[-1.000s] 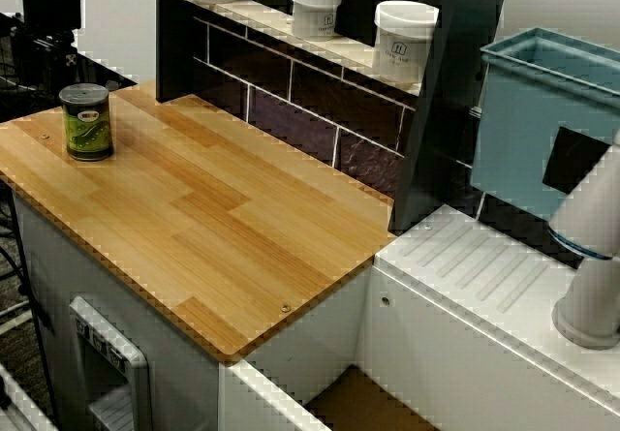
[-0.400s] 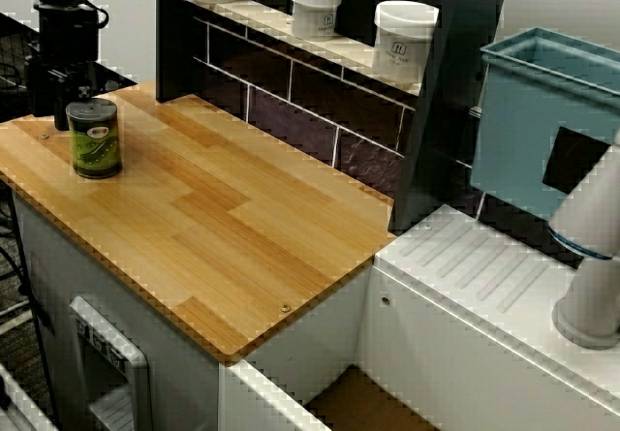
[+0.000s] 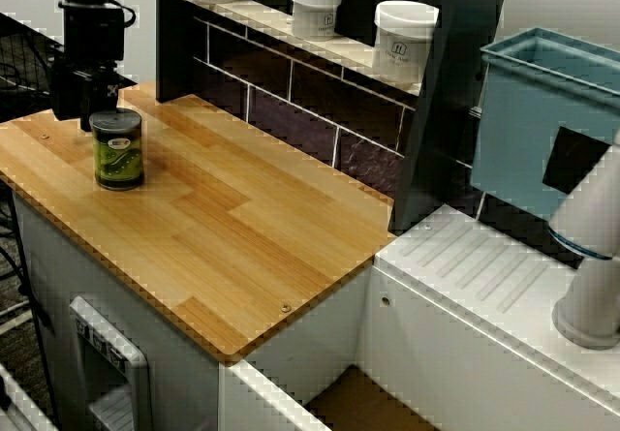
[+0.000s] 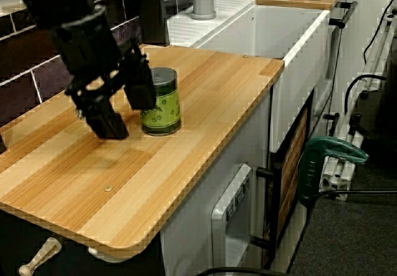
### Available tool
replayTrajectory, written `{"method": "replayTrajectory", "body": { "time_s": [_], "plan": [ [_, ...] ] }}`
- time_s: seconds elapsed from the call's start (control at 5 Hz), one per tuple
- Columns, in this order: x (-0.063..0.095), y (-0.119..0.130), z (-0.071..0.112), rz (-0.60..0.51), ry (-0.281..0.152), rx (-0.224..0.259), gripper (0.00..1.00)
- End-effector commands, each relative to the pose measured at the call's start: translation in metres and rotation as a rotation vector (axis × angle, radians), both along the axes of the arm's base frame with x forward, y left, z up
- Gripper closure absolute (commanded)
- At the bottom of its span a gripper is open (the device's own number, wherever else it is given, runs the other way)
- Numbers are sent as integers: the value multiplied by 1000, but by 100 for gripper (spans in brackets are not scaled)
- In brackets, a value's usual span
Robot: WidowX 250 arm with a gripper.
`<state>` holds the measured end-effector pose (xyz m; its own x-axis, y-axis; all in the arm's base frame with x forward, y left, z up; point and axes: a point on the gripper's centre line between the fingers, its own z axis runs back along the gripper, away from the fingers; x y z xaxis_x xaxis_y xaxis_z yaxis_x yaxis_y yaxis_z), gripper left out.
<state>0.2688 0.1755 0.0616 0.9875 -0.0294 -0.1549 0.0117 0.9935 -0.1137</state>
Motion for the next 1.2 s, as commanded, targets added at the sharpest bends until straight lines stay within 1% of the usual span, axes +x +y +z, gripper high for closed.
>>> {"method": "replayTrajectory", "body": {
  "time_s": [0.0,0.2,0.4,0.6,0.8,1.0],
  "plan": [
    [-3,-22,22,12,-65,22,0],
    [-11,-36,23,4,-91,27,0],
    [-14,-50,24,-14,-73,13,0],
    [-17,-61,21,-20,-83,9,0],
    [-23,-73,15,-36,-104,25,0],
    [-25,-65,18,-32,-115,15,0]
  ]
}}
